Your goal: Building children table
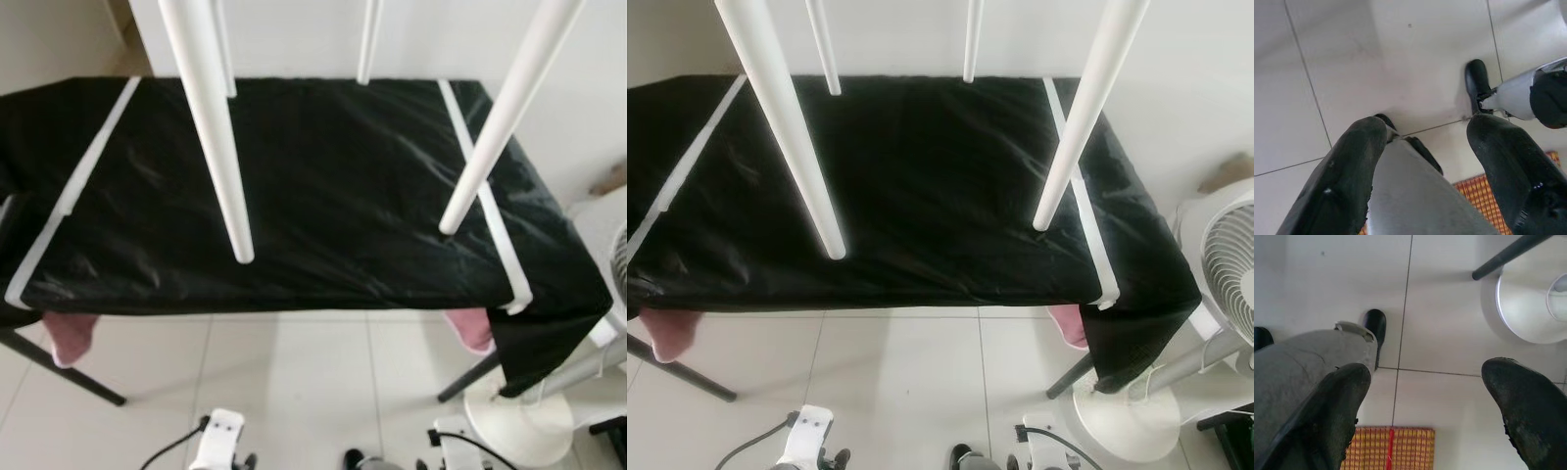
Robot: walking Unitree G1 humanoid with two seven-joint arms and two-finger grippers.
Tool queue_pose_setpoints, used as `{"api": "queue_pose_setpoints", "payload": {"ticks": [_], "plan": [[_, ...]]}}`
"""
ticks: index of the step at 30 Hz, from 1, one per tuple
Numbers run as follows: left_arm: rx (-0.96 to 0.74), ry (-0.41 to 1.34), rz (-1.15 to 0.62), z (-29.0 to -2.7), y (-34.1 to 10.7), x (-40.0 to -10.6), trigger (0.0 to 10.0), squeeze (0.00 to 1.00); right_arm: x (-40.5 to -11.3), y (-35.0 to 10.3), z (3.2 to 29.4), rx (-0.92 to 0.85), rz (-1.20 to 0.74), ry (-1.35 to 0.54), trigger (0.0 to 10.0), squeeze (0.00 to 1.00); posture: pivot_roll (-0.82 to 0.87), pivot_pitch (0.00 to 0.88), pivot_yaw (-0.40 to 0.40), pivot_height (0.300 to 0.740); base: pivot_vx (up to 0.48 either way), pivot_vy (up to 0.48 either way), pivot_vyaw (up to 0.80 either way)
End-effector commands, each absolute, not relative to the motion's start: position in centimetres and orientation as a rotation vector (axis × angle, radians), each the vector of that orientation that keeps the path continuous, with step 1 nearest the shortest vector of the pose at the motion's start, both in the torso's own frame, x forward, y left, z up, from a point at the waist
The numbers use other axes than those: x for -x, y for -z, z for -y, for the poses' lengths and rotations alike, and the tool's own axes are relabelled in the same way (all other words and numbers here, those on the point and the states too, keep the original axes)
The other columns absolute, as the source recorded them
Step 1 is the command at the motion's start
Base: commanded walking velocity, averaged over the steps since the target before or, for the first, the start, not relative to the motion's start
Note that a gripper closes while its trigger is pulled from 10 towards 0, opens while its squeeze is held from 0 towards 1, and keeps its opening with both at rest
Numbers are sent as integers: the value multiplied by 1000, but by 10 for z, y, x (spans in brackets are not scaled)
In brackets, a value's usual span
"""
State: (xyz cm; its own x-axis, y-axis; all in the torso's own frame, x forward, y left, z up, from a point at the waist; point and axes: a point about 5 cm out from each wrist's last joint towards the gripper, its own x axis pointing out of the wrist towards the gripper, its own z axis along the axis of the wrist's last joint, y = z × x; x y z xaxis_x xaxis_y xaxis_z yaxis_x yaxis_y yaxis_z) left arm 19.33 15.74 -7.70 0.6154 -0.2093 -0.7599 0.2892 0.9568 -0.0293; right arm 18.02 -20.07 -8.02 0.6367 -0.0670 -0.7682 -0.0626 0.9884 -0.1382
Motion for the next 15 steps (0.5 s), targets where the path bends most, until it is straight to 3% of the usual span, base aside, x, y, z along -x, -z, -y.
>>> {"api": "queue_pose_setpoints", "payload": {"ticks": [1,15], "plan": [[-162,197,-872,-160,81,-187,10000,0,-170,85,201,169,-921,-7,10000,0,-28,116,-33,740,0,0,0],[-165,164,-887,-164,84,-181,10000,0,-177,85,182,220,-905,-129,10000,0,16,86,-66,740,0,0,0]]}}
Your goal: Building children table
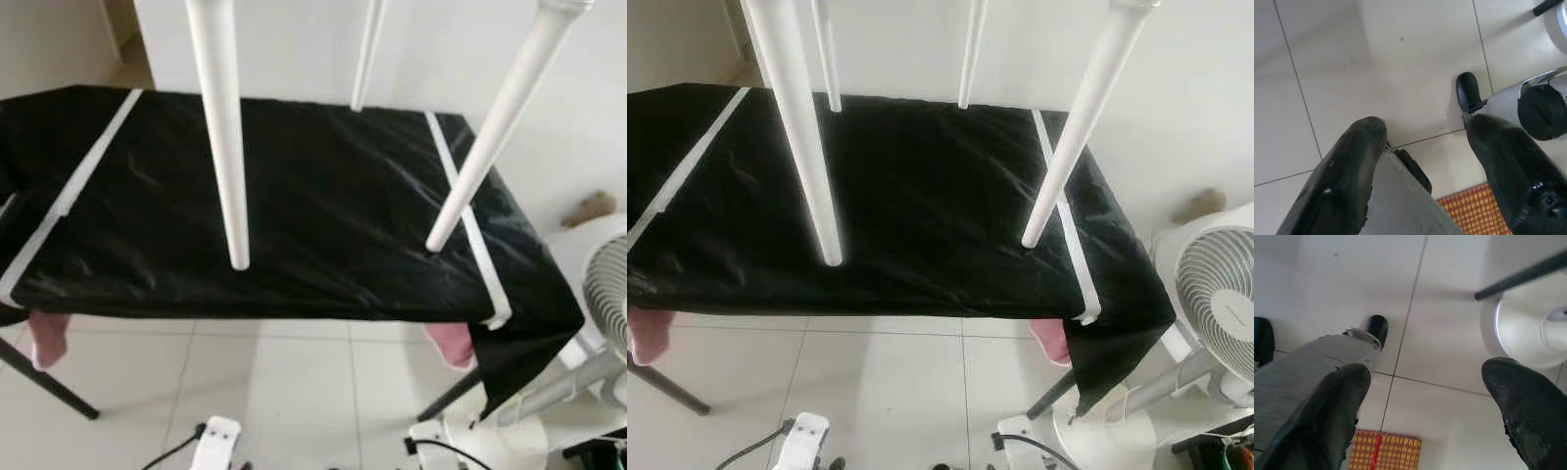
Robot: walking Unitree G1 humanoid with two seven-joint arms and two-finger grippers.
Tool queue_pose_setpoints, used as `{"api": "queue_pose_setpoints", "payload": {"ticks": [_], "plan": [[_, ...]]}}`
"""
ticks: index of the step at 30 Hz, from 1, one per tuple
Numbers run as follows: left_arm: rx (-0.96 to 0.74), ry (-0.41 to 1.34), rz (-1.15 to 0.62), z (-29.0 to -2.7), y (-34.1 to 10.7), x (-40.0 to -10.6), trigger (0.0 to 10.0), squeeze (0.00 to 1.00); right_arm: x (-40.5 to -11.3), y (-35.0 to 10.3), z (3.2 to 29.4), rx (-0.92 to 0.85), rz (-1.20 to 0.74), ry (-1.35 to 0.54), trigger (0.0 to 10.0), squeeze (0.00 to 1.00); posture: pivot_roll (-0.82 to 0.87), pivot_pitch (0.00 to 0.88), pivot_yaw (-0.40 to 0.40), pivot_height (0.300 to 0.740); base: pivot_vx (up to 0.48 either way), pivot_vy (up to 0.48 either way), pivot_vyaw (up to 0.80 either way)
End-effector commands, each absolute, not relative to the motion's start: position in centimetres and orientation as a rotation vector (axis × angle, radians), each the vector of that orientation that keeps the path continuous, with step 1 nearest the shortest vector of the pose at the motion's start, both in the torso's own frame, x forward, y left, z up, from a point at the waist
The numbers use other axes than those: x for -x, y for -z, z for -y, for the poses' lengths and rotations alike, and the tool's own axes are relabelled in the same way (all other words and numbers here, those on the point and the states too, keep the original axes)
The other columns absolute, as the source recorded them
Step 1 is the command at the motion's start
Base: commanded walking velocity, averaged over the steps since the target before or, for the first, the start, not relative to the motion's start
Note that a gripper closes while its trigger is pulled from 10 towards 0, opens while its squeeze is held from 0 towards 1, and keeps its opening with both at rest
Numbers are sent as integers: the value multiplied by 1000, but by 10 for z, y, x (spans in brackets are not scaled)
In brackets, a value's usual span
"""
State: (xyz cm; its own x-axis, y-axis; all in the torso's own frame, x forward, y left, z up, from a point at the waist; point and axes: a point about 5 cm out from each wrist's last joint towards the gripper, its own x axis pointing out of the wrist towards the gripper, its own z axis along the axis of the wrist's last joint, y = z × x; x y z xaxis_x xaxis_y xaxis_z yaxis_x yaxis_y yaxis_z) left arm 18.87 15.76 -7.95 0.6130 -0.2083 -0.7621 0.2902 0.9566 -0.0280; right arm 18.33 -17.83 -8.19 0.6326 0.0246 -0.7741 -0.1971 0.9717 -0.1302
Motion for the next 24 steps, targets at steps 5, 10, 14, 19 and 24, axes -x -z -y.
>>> {"api": "queue_pose_setpoints", "payload": {"ticks": [5,10,14,19,24], "plan": [[-151,165,-895,-165,85,-179,10000,0,-175,86,182,210,-911,-117,10000,0,14,77,-59,740,0,0,0],[-151,180,-895,-161,86,-178,10000,0,-175,86,181,206,-912,-118,10000,0,12,72,-54,740,0,0,0],[-162,217,-893,-154,86,-178,10000,0,-175,86,181,199,-912,-116,10000,0,9,76,-47,740,0,0,0],[-166,227,-891,-154,86,-179,10000,0,-175,86,180,183,-913,-105,10000,0,8,83,-46,740,0,0,0],[-167,233,-889,-154,85,-180,10000,0,-176,86,181,170,-912,-93,10000,0,9,89,-42,740,0,0,0]]}}
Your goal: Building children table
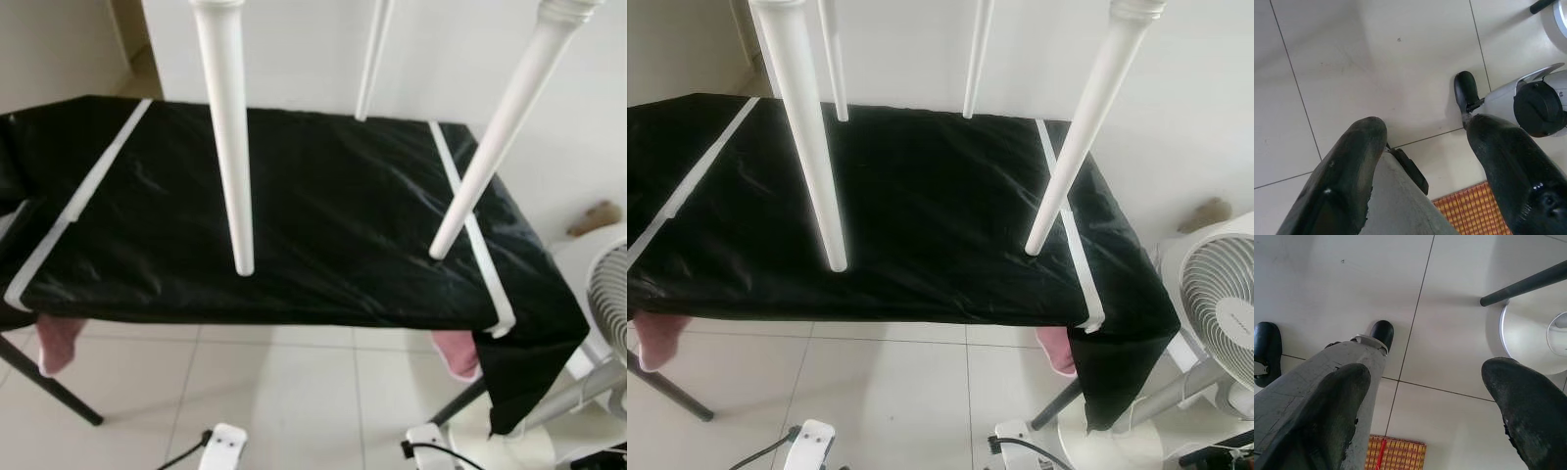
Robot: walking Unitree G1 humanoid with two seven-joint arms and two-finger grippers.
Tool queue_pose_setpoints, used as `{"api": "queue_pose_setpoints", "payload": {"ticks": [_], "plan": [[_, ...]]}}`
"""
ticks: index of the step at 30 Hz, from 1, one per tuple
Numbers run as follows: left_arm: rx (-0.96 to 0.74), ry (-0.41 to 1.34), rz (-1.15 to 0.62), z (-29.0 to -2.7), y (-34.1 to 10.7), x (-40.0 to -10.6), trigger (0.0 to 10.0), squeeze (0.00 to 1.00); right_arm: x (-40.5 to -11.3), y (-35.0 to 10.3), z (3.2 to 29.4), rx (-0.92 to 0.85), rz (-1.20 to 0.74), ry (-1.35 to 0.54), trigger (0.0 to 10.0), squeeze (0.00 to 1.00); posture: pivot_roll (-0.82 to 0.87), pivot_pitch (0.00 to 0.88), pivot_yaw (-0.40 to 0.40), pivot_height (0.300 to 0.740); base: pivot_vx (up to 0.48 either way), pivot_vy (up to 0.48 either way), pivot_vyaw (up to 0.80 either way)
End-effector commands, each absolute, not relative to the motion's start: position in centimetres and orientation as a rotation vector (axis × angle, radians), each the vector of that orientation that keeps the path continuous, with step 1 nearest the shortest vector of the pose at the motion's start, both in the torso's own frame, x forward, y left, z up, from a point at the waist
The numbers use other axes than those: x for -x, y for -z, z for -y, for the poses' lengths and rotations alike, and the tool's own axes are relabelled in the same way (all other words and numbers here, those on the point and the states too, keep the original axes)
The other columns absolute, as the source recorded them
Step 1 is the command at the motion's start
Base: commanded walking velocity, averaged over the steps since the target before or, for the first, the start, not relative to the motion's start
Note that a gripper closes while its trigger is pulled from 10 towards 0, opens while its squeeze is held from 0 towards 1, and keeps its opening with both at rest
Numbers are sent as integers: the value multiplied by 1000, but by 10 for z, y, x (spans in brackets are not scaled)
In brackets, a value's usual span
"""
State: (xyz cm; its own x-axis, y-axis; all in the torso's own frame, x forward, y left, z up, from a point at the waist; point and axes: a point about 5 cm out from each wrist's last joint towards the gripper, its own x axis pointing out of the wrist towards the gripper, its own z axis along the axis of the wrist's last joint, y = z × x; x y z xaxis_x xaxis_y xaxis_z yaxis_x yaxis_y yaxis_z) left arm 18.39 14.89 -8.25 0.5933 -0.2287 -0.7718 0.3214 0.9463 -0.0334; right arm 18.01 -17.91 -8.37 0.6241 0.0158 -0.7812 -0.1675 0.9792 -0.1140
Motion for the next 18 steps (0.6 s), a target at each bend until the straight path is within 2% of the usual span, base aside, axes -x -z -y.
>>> {"api": "queue_pose_setpoints", "payload": {"ticks": [1,18], "plan": [[-168,235,-888,-154,85,-180,10000,0,-176,86,181,167,-912,-91,10000,0,8,91,-41,740,0,0,0],[-172,240,-886,-155,84,-182,10000,0,-176,86,180,143,-913,-75,10000,0,3,101,-31,740,0,0,0]]}}
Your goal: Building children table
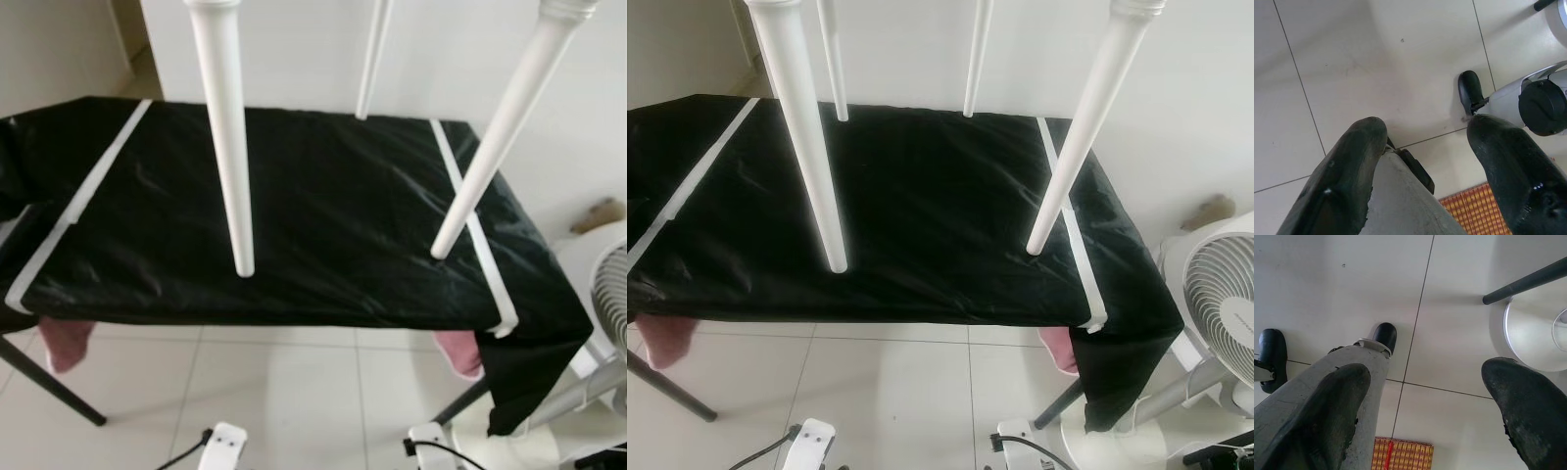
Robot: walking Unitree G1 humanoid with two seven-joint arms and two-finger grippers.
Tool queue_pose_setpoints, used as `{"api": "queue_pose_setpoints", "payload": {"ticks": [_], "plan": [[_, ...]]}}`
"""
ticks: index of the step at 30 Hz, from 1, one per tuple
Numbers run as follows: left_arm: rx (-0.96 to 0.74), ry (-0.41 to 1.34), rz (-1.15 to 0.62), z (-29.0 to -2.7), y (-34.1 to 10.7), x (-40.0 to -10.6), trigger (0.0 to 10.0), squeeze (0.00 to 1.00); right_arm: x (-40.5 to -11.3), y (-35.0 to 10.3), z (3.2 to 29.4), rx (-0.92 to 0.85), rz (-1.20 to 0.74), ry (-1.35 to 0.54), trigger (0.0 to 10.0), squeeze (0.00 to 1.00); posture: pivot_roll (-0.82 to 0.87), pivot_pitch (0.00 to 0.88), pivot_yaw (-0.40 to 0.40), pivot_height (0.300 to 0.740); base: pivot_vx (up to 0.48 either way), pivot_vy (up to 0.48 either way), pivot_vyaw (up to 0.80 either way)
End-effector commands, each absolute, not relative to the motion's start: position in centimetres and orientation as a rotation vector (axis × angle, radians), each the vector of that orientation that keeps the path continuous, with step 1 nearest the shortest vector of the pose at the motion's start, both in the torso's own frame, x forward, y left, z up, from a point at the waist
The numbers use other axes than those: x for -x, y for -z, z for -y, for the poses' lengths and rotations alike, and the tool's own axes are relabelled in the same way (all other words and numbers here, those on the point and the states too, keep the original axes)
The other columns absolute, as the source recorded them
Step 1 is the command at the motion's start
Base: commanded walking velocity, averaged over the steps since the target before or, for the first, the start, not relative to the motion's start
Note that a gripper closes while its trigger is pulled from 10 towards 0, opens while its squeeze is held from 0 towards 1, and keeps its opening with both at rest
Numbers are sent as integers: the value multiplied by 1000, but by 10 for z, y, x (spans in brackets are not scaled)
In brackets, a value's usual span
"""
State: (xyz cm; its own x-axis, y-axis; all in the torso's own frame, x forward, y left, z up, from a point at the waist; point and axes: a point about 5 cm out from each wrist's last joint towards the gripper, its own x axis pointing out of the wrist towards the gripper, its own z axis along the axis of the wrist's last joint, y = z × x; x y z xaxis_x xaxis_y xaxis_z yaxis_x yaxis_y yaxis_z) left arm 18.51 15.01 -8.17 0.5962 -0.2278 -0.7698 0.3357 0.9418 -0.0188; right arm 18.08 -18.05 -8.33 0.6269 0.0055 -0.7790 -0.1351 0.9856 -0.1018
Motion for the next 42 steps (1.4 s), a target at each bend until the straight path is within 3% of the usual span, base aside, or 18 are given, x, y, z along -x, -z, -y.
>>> {"api": "queue_pose_setpoints", "payload": {"ticks": [1,42], "plan": [[-171,240,-886,-155,84,-182,10000,0,-176,86,180,143,-914,-75,10000,0,4,101,-32,740,0,0,0],[-159,242,-905,-154,87,-176,10000,0,-172,88,182,159,-928,-78,10000,0,9,105,-42,740,0,0,0]]}}
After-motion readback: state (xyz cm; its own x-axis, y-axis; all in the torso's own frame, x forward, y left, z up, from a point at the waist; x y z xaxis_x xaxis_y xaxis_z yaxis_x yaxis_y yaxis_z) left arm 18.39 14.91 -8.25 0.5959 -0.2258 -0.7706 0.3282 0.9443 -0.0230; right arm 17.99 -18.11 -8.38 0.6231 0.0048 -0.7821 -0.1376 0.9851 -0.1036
